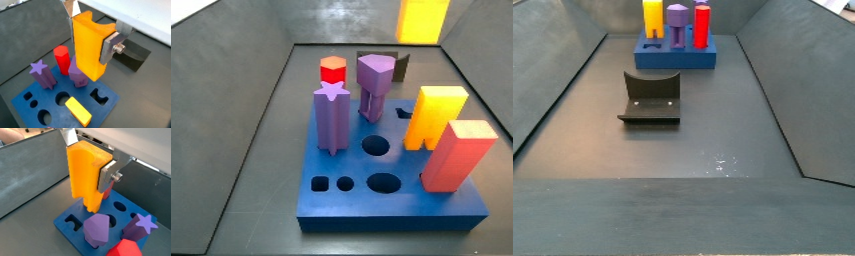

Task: Pick up the arch object. Move up. Rotate the arch object. Move to above the board. Insert the arch object.
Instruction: Insert the arch object.

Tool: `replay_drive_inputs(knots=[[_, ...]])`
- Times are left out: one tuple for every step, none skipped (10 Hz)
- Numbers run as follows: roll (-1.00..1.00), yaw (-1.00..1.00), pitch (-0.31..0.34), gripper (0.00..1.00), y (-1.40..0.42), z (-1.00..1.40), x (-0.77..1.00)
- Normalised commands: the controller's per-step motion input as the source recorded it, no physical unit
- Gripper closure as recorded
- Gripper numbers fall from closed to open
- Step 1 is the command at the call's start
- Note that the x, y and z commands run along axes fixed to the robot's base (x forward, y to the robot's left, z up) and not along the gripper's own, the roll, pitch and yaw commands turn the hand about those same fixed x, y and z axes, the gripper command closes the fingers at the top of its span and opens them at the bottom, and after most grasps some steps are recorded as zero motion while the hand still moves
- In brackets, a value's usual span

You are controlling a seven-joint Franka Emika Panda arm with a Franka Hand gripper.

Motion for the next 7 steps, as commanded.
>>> replay_drive_inputs(knots=[[0.08,0.00,0.096,1.00,0.00,-0.17,1.00],[0.20,0.00,0.213,1.00,0.00,-0.26,1.00],[0.30,0.00,0.316,1.00,0.01,-0.28,0.93],[0.30,0.00,0.339,1.00,0.00,-0.24,0.89],[0.23,0.00,0.277,1.00,0.00,-0.10,0.98],[0.13,0.00,0.191,1.00,0.00,-0.01,1.00],[0.04,0.00,0.123,1.00,0.00,-0.01,1.00]])
